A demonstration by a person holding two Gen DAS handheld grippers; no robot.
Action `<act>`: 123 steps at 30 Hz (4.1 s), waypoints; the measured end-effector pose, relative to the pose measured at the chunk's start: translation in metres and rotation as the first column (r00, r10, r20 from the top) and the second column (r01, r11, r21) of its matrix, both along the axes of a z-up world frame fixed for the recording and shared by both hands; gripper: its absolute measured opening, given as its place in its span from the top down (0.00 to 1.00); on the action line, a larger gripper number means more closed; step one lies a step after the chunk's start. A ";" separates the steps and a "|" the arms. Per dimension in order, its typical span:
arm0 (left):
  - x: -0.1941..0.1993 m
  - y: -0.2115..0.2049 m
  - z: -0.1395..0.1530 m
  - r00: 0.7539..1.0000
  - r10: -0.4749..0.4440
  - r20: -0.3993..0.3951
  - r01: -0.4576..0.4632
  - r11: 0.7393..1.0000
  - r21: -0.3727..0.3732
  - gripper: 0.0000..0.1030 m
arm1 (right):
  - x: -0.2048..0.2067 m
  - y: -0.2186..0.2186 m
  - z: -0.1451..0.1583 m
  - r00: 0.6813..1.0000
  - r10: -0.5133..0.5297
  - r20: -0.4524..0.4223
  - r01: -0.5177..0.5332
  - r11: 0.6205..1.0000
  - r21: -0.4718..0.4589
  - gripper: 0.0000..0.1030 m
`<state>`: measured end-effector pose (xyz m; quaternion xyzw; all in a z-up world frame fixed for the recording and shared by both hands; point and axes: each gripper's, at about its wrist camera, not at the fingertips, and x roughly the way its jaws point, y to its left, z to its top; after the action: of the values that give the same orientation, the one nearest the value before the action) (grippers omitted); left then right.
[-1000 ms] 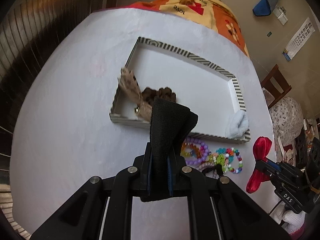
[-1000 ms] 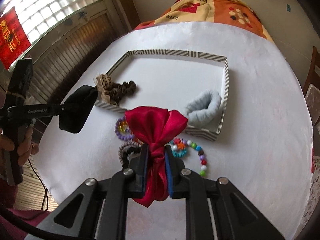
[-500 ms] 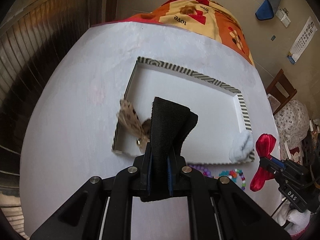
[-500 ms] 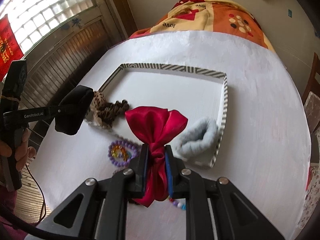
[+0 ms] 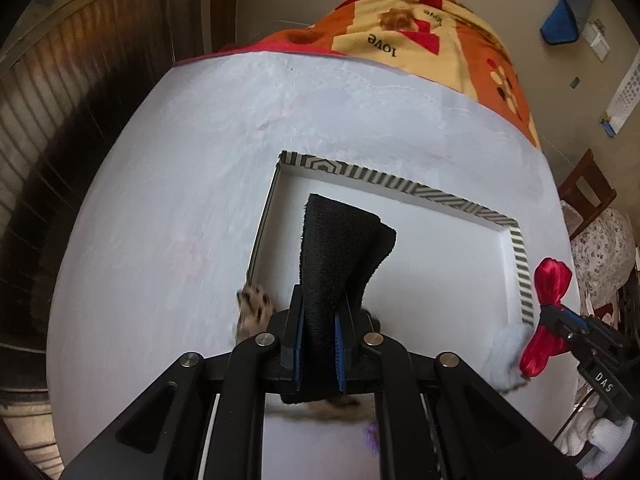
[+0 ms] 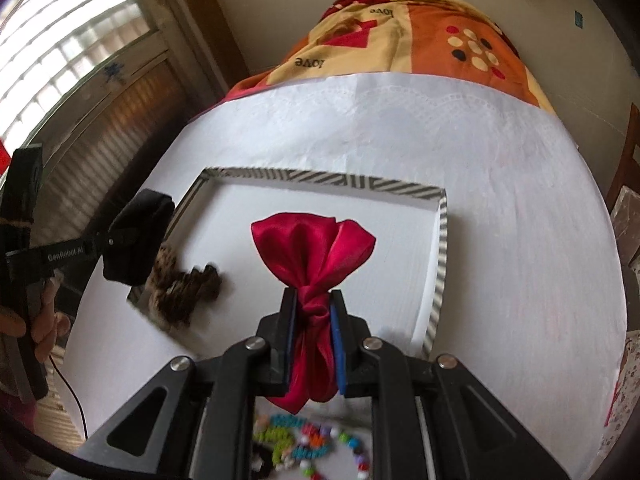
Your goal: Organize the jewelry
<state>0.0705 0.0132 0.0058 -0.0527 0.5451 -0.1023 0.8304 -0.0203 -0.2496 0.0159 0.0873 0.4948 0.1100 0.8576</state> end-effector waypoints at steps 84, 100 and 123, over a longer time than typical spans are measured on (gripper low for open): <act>-0.150 -0.063 0.009 0.967 -0.255 0.023 0.253 0.965 0.067 0.73 | -0.141 -0.016 0.017 0.979 -0.203 0.004 0.202 0.974 -0.102 0.33; -0.180 -0.073 -0.001 0.951 -0.309 -0.022 0.309 0.950 0.034 0.73 | -0.171 -0.033 0.011 0.967 -0.255 -0.014 0.251 0.960 -0.120 0.32; -0.180 -0.053 -0.030 0.951 -0.279 -0.134 0.277 0.960 -0.035 0.73 | -0.170 -0.033 -0.014 0.968 -0.234 -0.085 0.222 0.965 -0.137 0.32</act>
<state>-0.1094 -0.0401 -0.0239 0.0111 0.6024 -0.2184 0.7677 -0.1902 -0.2823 0.0024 0.0945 0.5297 -0.0257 0.8425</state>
